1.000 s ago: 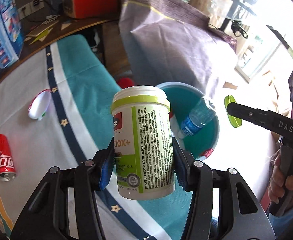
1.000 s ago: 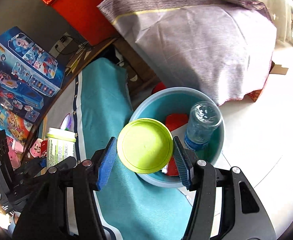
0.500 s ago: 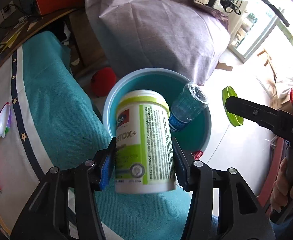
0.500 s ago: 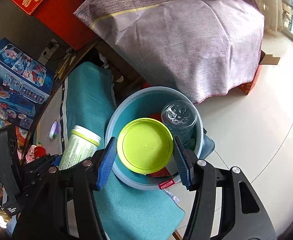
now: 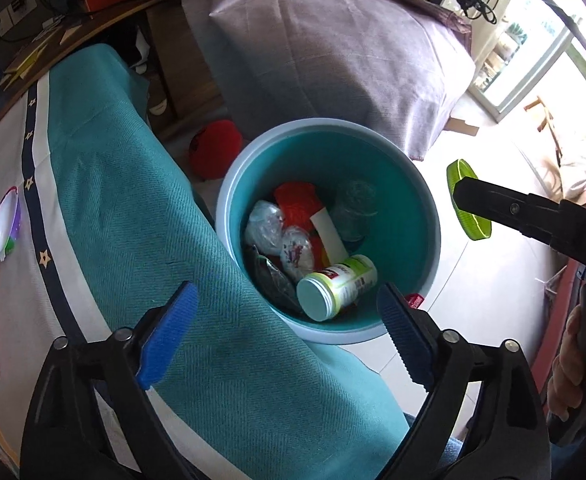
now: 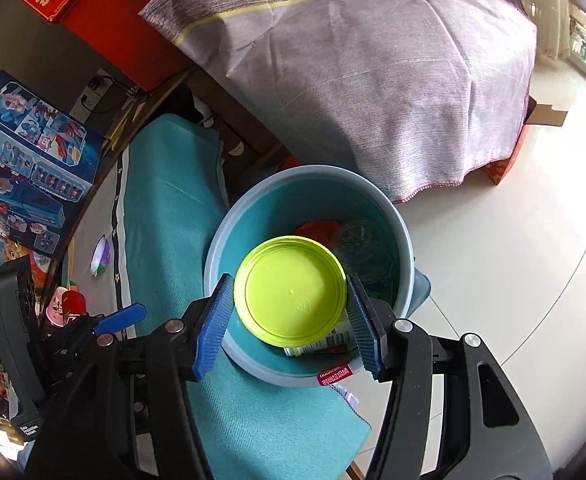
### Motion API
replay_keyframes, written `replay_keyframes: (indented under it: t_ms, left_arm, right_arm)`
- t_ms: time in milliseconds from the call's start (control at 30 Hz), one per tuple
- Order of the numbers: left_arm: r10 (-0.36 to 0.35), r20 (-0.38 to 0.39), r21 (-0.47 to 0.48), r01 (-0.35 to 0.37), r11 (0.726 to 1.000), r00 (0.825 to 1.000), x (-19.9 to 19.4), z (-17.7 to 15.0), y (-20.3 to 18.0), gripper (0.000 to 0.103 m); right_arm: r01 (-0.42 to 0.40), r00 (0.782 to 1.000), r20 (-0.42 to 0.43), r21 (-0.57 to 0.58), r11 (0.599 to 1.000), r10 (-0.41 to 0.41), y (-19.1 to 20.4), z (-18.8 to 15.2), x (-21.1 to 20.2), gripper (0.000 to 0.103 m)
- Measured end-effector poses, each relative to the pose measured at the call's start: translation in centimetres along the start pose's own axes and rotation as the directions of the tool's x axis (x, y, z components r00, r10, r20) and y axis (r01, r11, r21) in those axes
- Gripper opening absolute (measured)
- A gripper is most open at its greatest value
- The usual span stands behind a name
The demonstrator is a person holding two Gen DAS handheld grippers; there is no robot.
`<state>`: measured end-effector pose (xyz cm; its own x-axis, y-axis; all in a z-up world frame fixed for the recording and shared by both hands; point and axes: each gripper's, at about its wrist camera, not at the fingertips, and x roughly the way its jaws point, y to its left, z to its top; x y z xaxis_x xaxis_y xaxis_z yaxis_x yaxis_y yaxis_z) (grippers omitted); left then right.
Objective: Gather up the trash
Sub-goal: 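Carry the bottle and lid over the teal bin and open both grippers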
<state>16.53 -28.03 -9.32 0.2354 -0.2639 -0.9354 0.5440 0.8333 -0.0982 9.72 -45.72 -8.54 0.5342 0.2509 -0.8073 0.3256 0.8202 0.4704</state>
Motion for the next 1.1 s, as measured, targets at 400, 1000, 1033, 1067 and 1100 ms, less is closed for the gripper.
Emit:
replay_keyframes:
  t_ms: [400,1000,1033,1067,1100]
  left_arm:
    - [-0.001,0.002,0.014,0.001,1.0,1.0,-0.6,-1.2,0.7,0.094]
    - [-0.043,0.009,-0.047,0.044,0.998,0.999,-1.8,-2.7,3.1,0.094]
    - [-0.045,0.012,-0.05,0.045,0.998,0.999,-1.9,-2.8,3.3,0.094]
    - [-0.047,0.013,-0.052,0.048,0.997,0.999,-2.0,-3.0,3.4,0.094]
    - [-0.051,0.015,-0.055,0.051,0.997,0.999,-2.2,-3.1,3.6,0.094]
  right_arm:
    - [0.036,0.999,-0.037,-0.058,0.998,-0.038,2.4,0.0,1.9,0.054]
    - [0.132,0.989,-0.066,-0.013,0.991,-0.133,3.2,-1.4,1.9,0.084]
    - [0.136,0.988,-0.067,-0.013,0.991,-0.137,3.3,-1.5,1.8,0.084]
    - [0.139,0.988,-0.068,-0.013,0.99,-0.14,3.4,-1.7,1.7,0.084]
    - [0.142,0.987,-0.068,-0.013,0.99,-0.143,3.5,-1.8,1.6,0.084]
